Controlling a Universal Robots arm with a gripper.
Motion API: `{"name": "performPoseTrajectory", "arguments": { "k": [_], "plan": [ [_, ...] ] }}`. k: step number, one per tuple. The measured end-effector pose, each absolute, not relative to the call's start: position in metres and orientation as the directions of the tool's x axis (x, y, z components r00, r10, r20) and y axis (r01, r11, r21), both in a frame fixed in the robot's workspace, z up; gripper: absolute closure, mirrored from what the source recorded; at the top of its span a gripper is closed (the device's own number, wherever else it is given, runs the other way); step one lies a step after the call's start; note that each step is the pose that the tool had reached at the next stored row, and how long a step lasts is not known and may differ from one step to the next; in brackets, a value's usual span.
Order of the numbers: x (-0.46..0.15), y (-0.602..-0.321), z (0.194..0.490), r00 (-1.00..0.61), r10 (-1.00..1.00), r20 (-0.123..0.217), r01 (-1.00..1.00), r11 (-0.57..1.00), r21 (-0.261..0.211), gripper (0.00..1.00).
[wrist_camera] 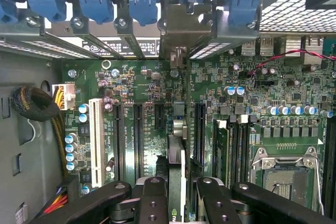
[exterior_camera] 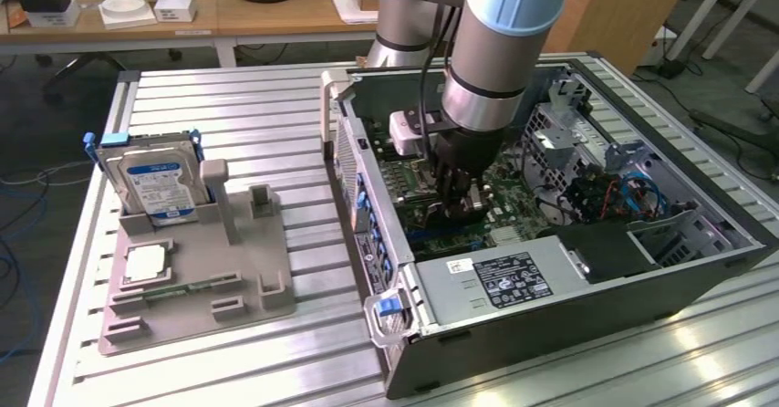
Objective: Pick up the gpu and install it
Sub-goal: 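Insert the gpu into the slot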
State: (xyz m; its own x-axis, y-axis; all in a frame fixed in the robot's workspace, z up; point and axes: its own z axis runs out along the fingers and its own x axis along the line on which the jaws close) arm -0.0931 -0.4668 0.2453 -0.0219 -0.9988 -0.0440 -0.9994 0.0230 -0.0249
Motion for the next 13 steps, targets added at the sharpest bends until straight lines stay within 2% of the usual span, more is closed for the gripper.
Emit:
{"name": "performPoseTrajectory", "arguments": {
  "k": [13],
  "plan": [
    [-0.0931,-0.4666,0.2436,-0.022,-0.999,-0.044,-0.999,0.023,-0.025,0.74]
  ]
}}
